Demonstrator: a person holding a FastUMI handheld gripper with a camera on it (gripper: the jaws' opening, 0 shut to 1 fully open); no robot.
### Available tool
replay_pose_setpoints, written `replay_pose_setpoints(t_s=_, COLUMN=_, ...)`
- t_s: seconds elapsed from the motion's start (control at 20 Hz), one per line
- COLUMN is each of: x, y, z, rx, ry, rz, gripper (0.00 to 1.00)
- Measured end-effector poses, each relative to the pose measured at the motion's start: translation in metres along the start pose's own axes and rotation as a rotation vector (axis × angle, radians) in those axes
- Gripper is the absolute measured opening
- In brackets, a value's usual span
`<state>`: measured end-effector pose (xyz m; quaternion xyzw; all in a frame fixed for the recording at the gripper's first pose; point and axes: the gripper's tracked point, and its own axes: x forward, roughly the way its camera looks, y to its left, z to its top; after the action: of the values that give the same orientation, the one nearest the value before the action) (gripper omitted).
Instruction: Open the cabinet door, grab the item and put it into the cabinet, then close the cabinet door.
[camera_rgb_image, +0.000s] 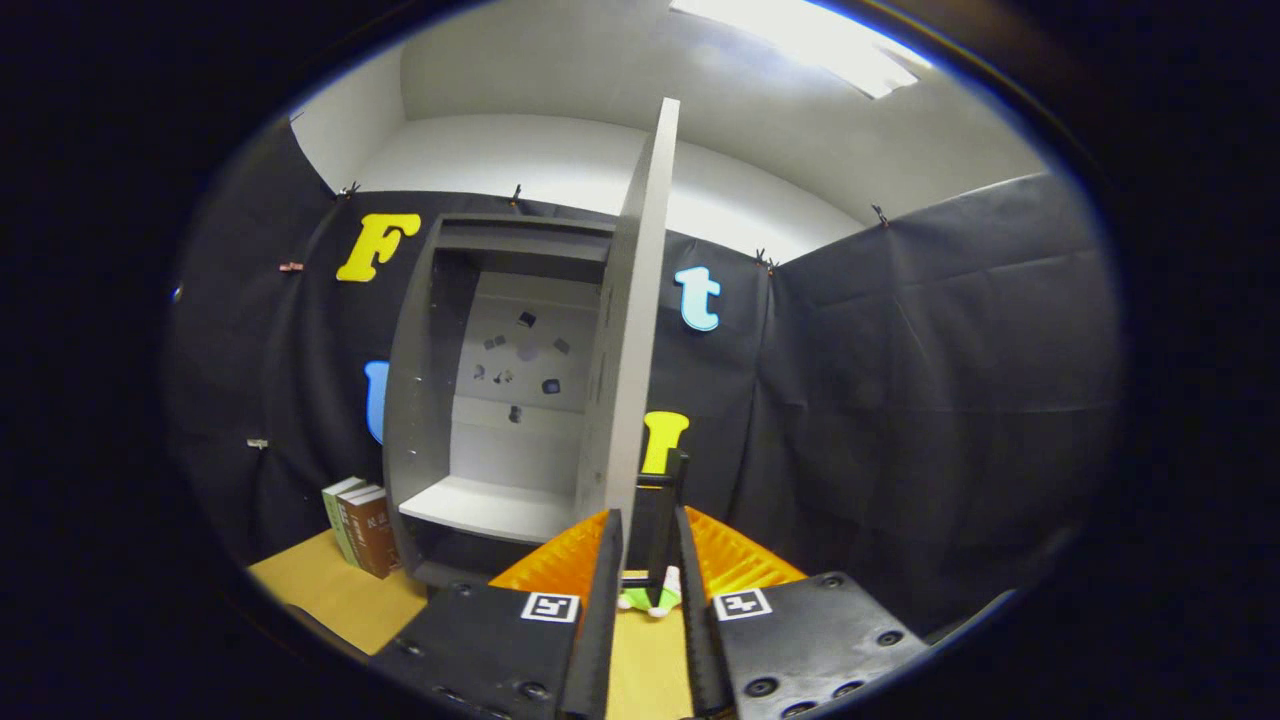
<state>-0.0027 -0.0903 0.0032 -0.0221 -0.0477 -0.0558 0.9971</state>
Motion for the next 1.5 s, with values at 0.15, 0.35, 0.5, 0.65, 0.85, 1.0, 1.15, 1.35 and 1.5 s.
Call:
replay_pose_setpoints(t_s=0.15, x=0.0, y=0.037, z=0.002, rx=0.045, ry=-0.011, rz=0.091, gripper=0.82)
replay_pose_setpoints(t_s=0.35, x=0.003, y=0.09, z=-0.039, rx=0.05, ry=0.095, rz=0.183, gripper=0.97)
replay_pose_setpoints(t_s=0.5, x=0.002, y=0.129, z=-0.093, rx=0.105, ry=0.259, rz=0.25, gripper=0.98)
replay_pose_setpoints(t_s=0.65, x=0.004, y=0.155, z=-0.163, rx=0.139, ry=0.424, rz=0.259, gripper=0.98)
replay_pose_setpoints(t_s=0.85, x=-0.003, y=0.178, z=-0.252, rx=0.166, ry=0.594, rz=0.258, gripper=0.98)
replay_pose_setpoints(t_s=1.0, x=-0.003, y=0.193, z=-0.315, rx=0.186, ry=0.705, rz=0.244, gripper=0.99)
replay_pose_setpoints(t_s=1.15, x=-0.002, y=0.203, z=-0.377, rx=0.174, ry=0.802, rz=0.215, gripper=0.99)
replay_pose_setpoints(t_s=1.35, x=-0.002, y=0.201, z=-0.453, rx=0.098, ry=0.909, rz=0.161, gripper=0.99)
replay_pose_setpoints(t_s=1.5, x=-0.001, y=0.2, z=-0.499, rx=0.067, ry=0.977, rz=0.124, gripper=0.99)
